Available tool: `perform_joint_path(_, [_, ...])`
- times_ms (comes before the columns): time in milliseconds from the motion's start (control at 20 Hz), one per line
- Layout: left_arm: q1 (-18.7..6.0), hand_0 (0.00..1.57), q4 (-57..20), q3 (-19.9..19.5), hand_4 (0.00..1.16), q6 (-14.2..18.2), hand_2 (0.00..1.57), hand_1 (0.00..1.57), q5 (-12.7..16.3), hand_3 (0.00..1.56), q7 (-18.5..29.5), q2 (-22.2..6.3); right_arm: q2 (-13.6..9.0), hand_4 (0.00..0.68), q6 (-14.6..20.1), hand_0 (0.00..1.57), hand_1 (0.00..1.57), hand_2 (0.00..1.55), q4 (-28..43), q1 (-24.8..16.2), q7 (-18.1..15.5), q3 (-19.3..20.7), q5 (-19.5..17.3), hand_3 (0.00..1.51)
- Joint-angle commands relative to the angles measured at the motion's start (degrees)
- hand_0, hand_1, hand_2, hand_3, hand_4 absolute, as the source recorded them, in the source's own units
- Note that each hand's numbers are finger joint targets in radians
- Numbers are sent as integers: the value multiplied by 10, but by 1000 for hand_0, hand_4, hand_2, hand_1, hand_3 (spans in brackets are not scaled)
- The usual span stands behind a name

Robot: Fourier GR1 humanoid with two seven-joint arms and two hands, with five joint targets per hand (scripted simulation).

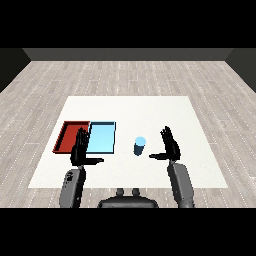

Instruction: Pick the blue can and put it in the blue box

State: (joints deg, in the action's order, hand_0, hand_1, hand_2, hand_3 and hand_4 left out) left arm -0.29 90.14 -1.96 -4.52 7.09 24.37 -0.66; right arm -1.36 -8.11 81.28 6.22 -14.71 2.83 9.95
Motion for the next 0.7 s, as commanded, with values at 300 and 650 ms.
perform_joint_path(300, [8, 0, 7, -18, 0, -11, 0, 0, 17, 0, 5, -13, 13, 0, 23, 0, 0, 0, -109, 34, -33, -21, 15, 0])
perform_joint_path(650, [21, 0, -20, -31, 0, -40, 0, 0, 34, 0, 42, -22, 13, 0, 85, 0, 0, 0, -95, 28, -21, -82, 33, 0])
